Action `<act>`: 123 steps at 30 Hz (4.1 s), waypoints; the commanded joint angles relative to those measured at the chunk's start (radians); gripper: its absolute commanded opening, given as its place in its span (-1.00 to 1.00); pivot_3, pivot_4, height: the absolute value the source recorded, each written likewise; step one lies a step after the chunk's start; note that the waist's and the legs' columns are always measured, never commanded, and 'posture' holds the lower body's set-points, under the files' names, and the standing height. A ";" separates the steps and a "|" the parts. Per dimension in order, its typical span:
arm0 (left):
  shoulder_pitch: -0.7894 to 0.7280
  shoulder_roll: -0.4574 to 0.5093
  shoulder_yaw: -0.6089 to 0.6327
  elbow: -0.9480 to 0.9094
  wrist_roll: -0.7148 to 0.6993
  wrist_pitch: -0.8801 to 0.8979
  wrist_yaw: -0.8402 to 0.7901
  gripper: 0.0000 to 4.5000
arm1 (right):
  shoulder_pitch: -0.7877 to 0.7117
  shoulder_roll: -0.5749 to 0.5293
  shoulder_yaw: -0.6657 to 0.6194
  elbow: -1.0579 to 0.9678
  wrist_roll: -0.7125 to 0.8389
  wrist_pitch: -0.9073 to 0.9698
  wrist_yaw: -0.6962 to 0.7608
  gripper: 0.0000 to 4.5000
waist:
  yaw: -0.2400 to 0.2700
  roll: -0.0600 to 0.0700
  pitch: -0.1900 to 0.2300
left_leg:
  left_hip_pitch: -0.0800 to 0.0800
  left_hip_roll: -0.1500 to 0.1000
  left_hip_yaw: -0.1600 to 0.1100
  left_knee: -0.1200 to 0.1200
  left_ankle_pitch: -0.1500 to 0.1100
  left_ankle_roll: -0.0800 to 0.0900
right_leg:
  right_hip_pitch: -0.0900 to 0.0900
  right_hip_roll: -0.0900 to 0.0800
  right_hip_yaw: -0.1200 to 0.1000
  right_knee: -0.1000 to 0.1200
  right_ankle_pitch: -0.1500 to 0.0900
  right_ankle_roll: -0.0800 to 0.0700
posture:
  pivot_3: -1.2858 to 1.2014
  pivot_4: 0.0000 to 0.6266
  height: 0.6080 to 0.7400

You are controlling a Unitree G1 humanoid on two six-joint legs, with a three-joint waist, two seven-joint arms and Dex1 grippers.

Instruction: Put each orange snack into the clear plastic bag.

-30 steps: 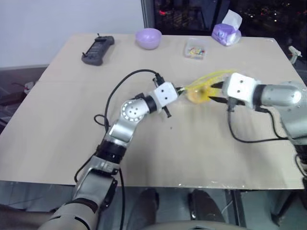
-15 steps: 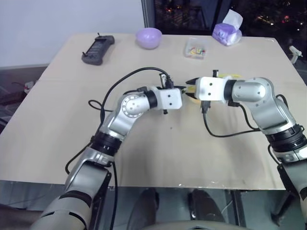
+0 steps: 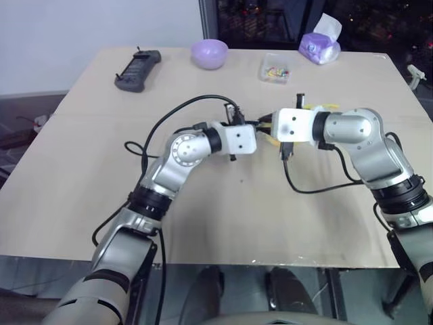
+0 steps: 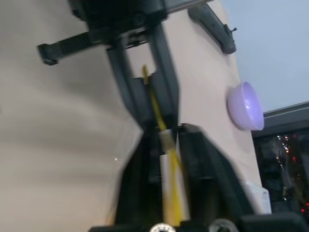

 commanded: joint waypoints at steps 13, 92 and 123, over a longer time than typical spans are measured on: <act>-0.002 -0.006 0.003 -0.024 0.009 -0.024 0.009 -1.00 | -0.004 -0.018 -0.028 0.011 -0.028 -0.025 -0.009 -0.98 | 0.000 0.000 0.000 | 0.000 0.000 0.000 0.000 0.000 0.000 | 0.000 0.000 0.000 0.000 0.000 0.000 | 0.03 -0.52 1.00; -0.043 0.039 0.021 0.054 0.059 -0.121 0.078 -1.00 | -0.054 -0.008 -0.043 0.094 -0.121 -0.090 -0.093 -0.67 | -0.001 0.000 0.000 | 0.000 0.000 0.000 0.000 0.000 0.000 | 0.000 0.000 0.000 0.000 0.000 0.000 | 0.03 -0.52 1.00; -0.036 0.006 0.039 0.038 -0.023 -0.027 0.038 -1.00 | -0.035 -0.054 -0.050 0.076 -0.152 -0.151 -0.146 -0.67 | -0.001 0.000 0.000 | 0.000 0.000 0.000 0.000 0.000 0.000 | 0.000 0.000 0.000 0.000 0.000 0.000 | 0.03 -0.52 1.00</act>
